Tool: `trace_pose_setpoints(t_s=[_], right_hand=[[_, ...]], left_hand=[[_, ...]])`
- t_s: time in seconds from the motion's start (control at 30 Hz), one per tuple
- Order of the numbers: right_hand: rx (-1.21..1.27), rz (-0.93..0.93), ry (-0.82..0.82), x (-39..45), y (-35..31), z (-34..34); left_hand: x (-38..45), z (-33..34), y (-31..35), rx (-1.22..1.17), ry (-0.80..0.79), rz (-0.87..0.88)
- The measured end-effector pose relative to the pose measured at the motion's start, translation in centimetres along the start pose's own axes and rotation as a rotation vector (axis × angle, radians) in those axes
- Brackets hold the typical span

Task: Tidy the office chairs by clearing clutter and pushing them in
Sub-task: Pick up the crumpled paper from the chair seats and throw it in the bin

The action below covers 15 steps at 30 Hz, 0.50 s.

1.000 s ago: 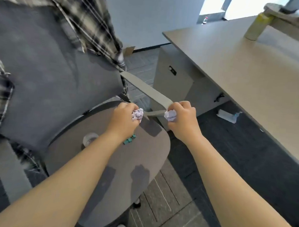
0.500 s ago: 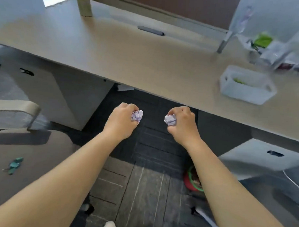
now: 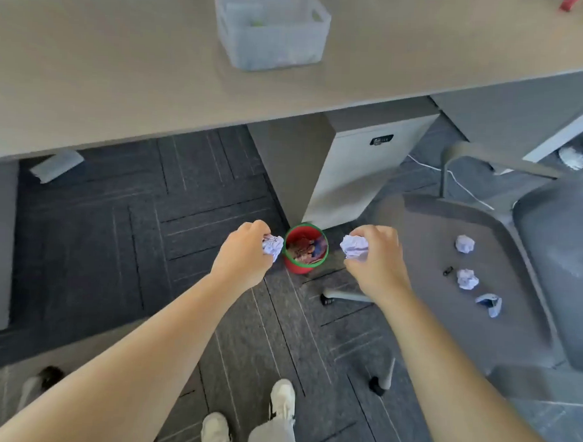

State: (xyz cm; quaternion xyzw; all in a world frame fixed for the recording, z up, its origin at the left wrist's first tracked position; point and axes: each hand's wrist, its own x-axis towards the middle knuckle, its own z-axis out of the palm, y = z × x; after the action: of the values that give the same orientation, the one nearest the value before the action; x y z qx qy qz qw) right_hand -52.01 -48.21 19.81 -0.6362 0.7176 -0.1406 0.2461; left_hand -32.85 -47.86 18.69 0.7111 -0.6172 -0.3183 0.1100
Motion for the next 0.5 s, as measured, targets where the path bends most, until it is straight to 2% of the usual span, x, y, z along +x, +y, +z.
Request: trace_pose_setpoints(t_s=[0.1, 0.2, 0.4, 0.5], right_hand=[[0.033, 0.063, 0.017, 0.7, 3.4, 1.5], [0.078, 0.115, -0.033, 2.4, 6.2, 3.6], [0.126, 0.215, -0.174, 8.7, 11.1, 8.3], [0.121, 0.270, -0.226, 11.9, 13.0, 9.8]], left_hand=[[2.7, 4.0, 0.2, 0.010, -0.113, -0.042], [6.4, 7.9, 0.0, 0.006, -0.181, -0.122], [14.7, 14.4, 0.2, -0.125, -0.217, -0.276], [19.5, 16.7, 0.9, -0.207, -0.198, -0.295]])
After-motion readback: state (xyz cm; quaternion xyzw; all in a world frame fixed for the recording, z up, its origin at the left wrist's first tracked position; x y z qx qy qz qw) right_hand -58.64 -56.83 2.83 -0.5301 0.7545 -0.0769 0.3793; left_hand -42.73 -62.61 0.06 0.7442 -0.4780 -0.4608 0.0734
